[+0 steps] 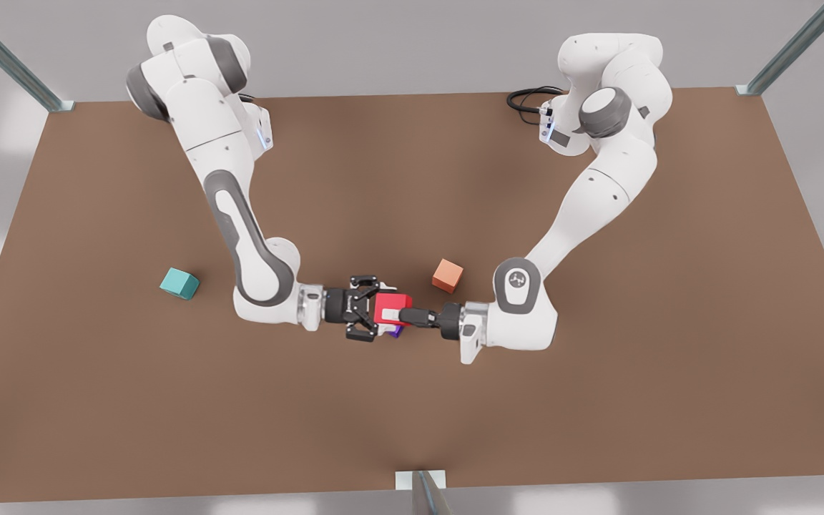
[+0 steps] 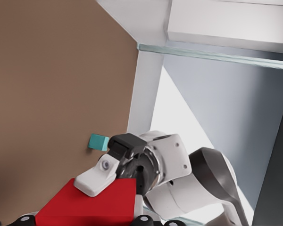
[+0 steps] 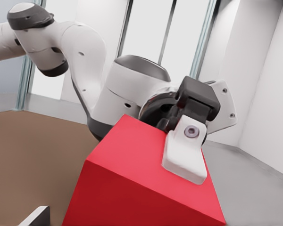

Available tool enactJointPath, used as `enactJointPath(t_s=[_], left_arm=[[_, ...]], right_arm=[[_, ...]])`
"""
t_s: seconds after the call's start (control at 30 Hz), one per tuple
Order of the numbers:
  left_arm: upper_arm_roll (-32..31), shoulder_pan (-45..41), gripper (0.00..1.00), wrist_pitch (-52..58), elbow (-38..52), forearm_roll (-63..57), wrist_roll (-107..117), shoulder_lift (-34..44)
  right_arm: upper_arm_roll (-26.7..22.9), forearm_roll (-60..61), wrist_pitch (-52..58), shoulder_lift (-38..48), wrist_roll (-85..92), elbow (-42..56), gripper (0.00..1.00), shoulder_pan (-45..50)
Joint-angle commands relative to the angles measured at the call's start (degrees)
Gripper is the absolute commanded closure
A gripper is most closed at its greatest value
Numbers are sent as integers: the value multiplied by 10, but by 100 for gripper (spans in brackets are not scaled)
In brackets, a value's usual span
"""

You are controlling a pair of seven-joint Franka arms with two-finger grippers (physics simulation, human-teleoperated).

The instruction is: Pick up red wooden cube and pass to hand red wooden cube and place in blue wooden cube

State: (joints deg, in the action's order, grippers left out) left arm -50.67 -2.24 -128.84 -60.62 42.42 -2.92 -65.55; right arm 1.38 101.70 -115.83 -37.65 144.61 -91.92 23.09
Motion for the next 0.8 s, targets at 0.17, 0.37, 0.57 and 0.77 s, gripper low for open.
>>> enactJointPath(t_s=[0.17, 0.37, 0.57, 0.77], left_arm=[[0, 0, 33, -9, 0, 8, -39, 2], [0, 0, 31, -9, 0, 7, -40, 2], [0, 0, 25, -10, 0, 7, -41, 1], [0, 7, 0, -9, 0, 6, -22, 7]], right_arm=[[2, 5, -17, -2, 13, 5, 10, 2], [3, 7, -16, -1, 5, 5, 31, 1], [3, 7, -14, -1, -8, 7, 31, 0], [3, 7, -12, -1, -12, 9, 30, -1]])
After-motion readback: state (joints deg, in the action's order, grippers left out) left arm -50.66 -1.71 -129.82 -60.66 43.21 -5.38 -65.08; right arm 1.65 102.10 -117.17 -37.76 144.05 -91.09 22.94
